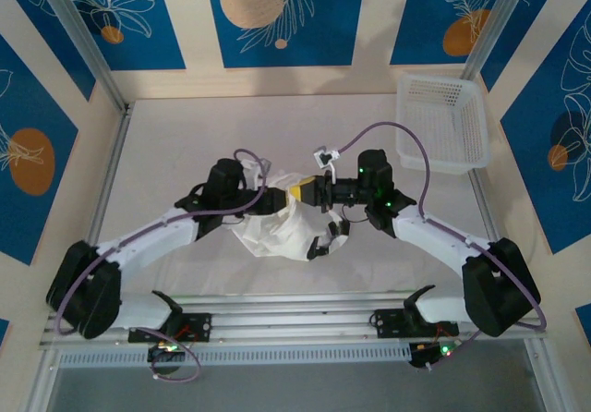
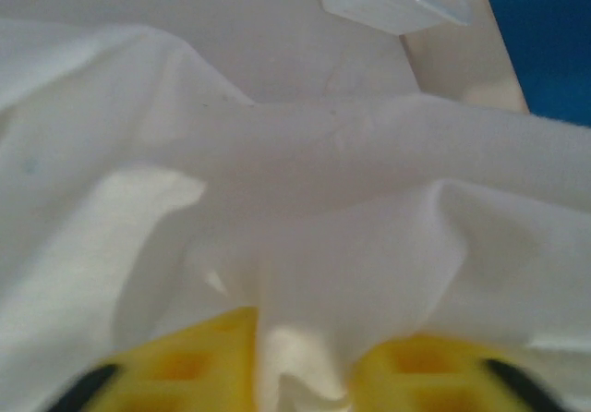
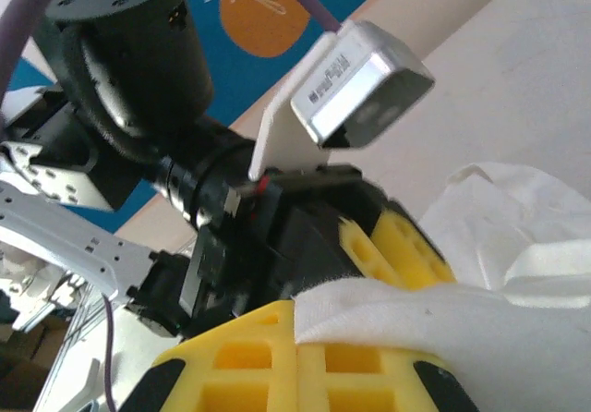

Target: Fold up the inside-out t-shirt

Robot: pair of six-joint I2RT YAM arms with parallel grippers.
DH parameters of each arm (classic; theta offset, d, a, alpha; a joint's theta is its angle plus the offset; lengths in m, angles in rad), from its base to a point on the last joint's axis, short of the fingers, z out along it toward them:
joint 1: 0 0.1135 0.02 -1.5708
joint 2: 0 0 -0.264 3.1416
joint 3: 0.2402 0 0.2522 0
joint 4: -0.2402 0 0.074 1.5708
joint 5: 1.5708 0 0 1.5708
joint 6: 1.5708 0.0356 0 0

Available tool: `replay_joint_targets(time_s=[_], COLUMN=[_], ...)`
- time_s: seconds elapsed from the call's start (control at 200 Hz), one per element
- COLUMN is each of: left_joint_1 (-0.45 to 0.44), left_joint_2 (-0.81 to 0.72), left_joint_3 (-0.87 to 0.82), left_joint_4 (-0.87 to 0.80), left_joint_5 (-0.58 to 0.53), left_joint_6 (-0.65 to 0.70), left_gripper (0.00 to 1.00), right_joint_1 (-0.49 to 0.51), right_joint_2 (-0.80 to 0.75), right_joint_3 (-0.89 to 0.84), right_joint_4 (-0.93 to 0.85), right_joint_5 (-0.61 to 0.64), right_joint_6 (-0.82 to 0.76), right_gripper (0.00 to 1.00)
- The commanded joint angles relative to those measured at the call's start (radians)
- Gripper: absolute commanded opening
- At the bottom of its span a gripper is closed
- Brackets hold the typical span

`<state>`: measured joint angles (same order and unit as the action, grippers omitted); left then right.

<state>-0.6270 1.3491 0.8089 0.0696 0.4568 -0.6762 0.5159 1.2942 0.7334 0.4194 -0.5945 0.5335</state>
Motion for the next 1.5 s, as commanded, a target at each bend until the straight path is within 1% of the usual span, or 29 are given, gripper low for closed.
replay_joint_targets(time_s=[0.0,0.045,0.085,0.19,0.215,0.255,0.33,0.42,0.49,0.555,0.59,0.62,0.665,0.72,0.765,0.88,0.95,1.015,1.055,1.095,1.115,1.135,1.165,1.185,1.24,1.315,1.355,1.43,1.495], left_joint_1=[-0.005,0.014,0.033,0.055,0.055,0.055,0.057,0.063,0.067,0.067,0.067,0.067,0.067,0.067,0.067,0.067,0.067,0.067,0.067,0.067,0.067,0.067,0.067,0.068,0.073,0.094,0.109,0.127,0.136], left_joint_2=[-0.001,-0.028,-0.056,-0.118,-0.129,-0.142,-0.163,-0.169,-0.163,-0.157,-0.157,-0.156,-0.158,-0.162,-0.165,-0.174,-0.182,-0.192,-0.198,-0.201,-0.204,-0.205,-0.206,-0.207,-0.206,-0.171,-0.128,-0.04,0.014], left_joint_3=[0.053,0.048,0.044,0.062,0.071,0.084,0.105,0.115,0.106,0.098,0.096,0.096,0.097,0.098,0.096,0.096,0.095,0.088,0.084,0.087,0.088,0.091,0.096,0.101,0.109,0.123,0.142,0.171,0.17], left_joint_4=[0.092,0.087,0.089,0.079,0.066,0.046,-0.031,-0.102,-0.091,-0.066,-0.059,-0.06,-0.067,-0.08,-0.086,-0.108,-0.134,-0.122,-0.111,-0.11,-0.114,-0.119,-0.133,-0.144,-0.174,-0.203,-0.214,-0.18,-0.107], left_joint_5=[0.052,0.056,0.072,0.133,0.142,0.15,0.125,0.092,0.109,0.136,0.148,0.153,0.154,0.145,0.14,0.117,0.088,0.088,0.091,0.093,0.092,0.092,0.089,0.084,0.063,0.003,-0.025,-0.014,0.027], left_joint_6=[-0.028,-0.04,-0.056,-0.079,-0.078,-0.075,-0.033,0.017,0.016,0.012,0.014,0.018,0.025,0.031,0.033,0.041,0.046,0.038,0.031,0.03,0.034,0.039,0.049,0.058,0.087,0.156,0.196,0.251,0.255], left_gripper=[0.0,0.0,0.0,0.0,0.0,0.0,0.0,0.0,0.0,0.0,0.0,0.0,0.0,0.0,0.0,0.0,0.0,0.0,0.0,0.0,0.0,0.0,0.0,0.0,0.0,0.0,0.0,0.0,0.1], right_joint_1=[-0.059,-0.104,-0.142,-0.191,-0.193,-0.196,-0.2,-0.193,-0.161,-0.103,-0.064,-0.035,0.006,0.045,0.066,0.097,0.128,0.139,0.141,0.14,0.141,0.141,0.141,0.141,0.139,0.124,0.114,0.097,0.096], right_joint_2=[0.005,0.016,0.036,0.117,0.134,0.149,0.142,0.069,-0.025,-0.119,-0.158,-0.186,-0.211,-0.225,-0.222,-0.198,-0.191,-0.173,-0.157,-0.141,-0.133,-0.127,-0.123,-0.125,-0.146,-0.174,-0.182,-0.187,-0.193], right_joint_3=[-0.025,-0.069,-0.109,-0.176,-0.177,-0.169,-0.145,-0.14,-0.154,-0.183,-0.202,-0.217,-0.234,-0.239,-0.228,-0.185,-0.176,-0.164,-0.162,-0.171,-0.177,-0.181,-0.185,-0.186,-0.188,-0.183,-0.171,-0.154,-0.149], right_joint_4=[-0.028,-0.019,0.006,0.044,0.036,0.007,-0.051,-0.074,-0.087,-0.082,-0.065,-0.047,-0.023,-0.007,-0.008,-0.008,-0.001,-0.026,-0.044,-0.043,-0.04,-0.035,-0.034,-0.038,-0.041,-0.031,-0.013,0.056,0.112], right_joint_5=[0.147,0.193,0.201,0.199,0.185,0.154,0.116,0.109,0.187,0.286,0.333,0.357,0.368,0.38,0.398,0.402,0.394,0.394,0.406,0.433,0.452,0.471,0.489,0.494,0.47,0.33,0.255,0.148,0.109], right_joint_6=[0.083,0.122,0.129,0.055,0.032,0.01,0.019,0.01,-0.066,-0.224,-0.322,-0.409,-0.528,-0.62,-0.65,-0.645,-0.681,-0.706,-0.725,-0.748,-0.755,-0.758,-0.761,-0.759,-0.736,-0.667,-0.592,-0.431,-0.356], right_gripper=[0.0,0.0,0.0,0.0,0.02,0.08,0.26,0.35,0.41,0.48,0.54,0.59,0.63,0.7,0.72,0.73,0.74,0.75,0.69,0.58,0.49,0.36,0.13,0.0,0.0,0.0,0.0,0.0,0.0])
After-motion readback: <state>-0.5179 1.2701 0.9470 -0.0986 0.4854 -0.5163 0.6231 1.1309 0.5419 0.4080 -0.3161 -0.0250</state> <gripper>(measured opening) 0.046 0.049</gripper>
